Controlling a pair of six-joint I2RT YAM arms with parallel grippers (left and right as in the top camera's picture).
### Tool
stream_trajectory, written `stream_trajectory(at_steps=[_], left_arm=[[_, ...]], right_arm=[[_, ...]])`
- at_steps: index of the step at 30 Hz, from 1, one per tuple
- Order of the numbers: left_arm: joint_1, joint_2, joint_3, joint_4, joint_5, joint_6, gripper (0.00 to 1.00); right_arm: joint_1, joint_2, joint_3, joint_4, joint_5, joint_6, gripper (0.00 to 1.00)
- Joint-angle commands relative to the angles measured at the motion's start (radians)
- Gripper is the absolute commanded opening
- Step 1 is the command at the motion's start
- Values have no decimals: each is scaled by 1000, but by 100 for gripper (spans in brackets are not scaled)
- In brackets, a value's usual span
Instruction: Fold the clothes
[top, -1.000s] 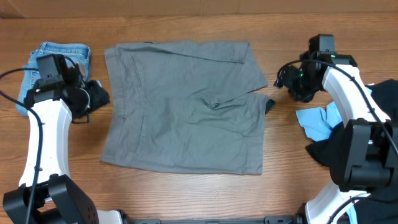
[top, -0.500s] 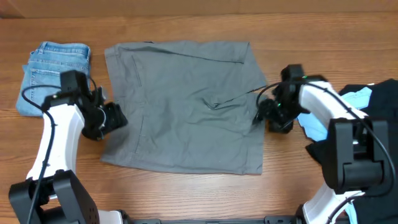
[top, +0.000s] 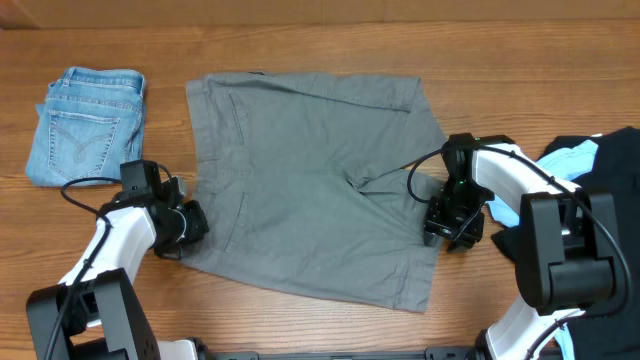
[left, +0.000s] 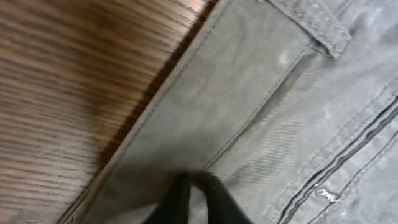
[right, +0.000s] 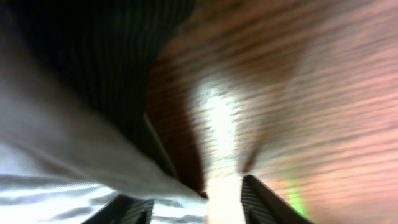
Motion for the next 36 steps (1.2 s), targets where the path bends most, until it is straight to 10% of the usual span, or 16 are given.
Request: stream_trajectory(at_steps=[1,9,15,22,36], left_arm=[[-7,22,-63,-32,-24,-28,6],[0,16,-50,-154,-52,-111,4],[8,8,-14,-150,69,-76,4],[6,-23,33,-152,264,88,6],[6,-26,55,-157,357,128,19]], right_arm=[[-24,-36,-4,32,76,24,54],[-142,-198,122,72,33,35,59],[-146,-257,137,464,-185,35,53],[-83,-70,114,953,-146,96,59],[-43,274,115,1407,-295,183,56]])
